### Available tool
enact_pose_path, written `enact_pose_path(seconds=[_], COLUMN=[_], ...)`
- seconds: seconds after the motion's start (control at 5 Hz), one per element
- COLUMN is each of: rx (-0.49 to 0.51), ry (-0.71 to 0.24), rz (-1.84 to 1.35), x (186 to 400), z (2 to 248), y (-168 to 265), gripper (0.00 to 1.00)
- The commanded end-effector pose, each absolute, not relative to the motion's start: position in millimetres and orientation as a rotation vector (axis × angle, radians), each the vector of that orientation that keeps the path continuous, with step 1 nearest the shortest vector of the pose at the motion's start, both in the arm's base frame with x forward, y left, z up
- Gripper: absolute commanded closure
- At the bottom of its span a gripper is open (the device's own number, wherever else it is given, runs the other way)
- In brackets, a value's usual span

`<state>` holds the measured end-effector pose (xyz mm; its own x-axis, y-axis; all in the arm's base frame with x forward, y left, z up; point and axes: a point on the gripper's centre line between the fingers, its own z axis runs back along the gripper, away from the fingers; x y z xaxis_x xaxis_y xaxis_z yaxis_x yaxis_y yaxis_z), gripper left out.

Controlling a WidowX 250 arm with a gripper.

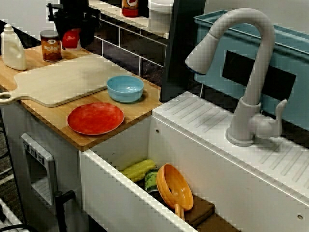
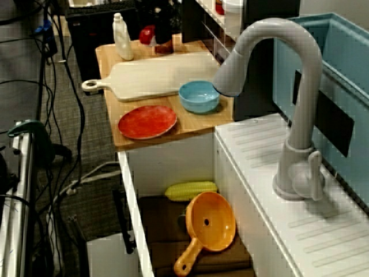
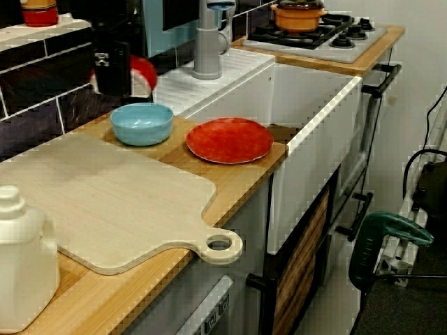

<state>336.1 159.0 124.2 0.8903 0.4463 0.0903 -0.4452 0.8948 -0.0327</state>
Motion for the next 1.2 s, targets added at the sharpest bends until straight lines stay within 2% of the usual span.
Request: enact_pose_path(seconds=[0.0, 0.6, 1.0], rx=[0.012, 0.024, 0.051], ry=[-0.165, -0.237, -0.260], rz=[0.440, 0.443, 0.462], x=[366, 348, 347], z=[137, 128, 124], y=[203, 207, 206], gripper=[1.00, 1.00, 1.00])
